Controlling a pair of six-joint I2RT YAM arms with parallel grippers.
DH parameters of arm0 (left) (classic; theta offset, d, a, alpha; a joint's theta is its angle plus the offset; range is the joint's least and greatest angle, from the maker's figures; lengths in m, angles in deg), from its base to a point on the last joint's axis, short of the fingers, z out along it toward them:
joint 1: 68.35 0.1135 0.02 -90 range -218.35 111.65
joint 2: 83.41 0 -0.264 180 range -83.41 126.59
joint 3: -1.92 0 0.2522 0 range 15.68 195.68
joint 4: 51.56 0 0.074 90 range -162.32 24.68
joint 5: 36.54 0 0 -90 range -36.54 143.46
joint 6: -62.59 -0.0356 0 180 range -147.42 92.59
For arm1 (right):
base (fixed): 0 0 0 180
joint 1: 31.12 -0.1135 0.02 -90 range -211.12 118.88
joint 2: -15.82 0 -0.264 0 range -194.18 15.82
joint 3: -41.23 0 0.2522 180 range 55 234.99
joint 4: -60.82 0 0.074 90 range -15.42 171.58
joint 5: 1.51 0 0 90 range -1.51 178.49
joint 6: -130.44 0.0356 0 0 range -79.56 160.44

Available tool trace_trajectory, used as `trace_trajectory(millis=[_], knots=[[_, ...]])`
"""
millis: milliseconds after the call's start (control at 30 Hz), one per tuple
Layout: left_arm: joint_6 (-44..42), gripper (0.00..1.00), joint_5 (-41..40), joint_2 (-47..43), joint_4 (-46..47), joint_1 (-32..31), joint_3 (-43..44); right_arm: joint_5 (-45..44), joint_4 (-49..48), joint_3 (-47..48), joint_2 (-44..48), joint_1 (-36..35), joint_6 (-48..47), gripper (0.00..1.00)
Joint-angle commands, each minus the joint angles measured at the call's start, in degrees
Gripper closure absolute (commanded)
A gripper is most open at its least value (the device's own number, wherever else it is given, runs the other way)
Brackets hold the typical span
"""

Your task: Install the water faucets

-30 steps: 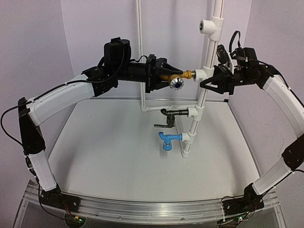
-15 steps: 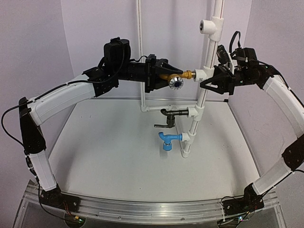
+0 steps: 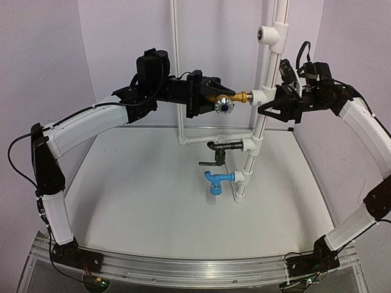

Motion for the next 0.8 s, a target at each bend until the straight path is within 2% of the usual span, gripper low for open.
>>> trace_trajectory(millis=[0,67,267,367,433,600,767], knots=[[-1.46,1.00,-0.59,-0.70,-1.69,0.57,2.89,-2.41,4.23,0.01,0.42,-0.69,0.46,0.82],[-2.77,1.00,-2.74,-1.22,-3.34,0.72,2.56,-2.33,4.23,0.25,0.42,-0.65,0.77,0.77],[-3.07,1.00,-8.78,-3.19,-2.26,0.90,-1.18,-1.44,4.24,1.18,0.36,-0.67,1.79,0.72],[-3.29,1.00,-9.50,-2.79,-1.83,0.90,-0.71,-1.33,4.23,1.10,0.61,-0.64,1.83,0.65],[-3.56,1.00,-9.87,-2.59,-2.05,0.90,-0.17,-1.37,4.23,1.19,0.57,-0.64,1.86,0.64],[-8.12,1.00,-12.23,-3.29,-7.32,0.77,1.72,-1.44,4.14,1.62,0.22,-0.66,2.75,0.67],[-11.09,1.00,-13.79,-4.09,-9.20,0.10,1.52,-2.26,4.05,1.95,-0.16,-0.80,4.03,0.80]])
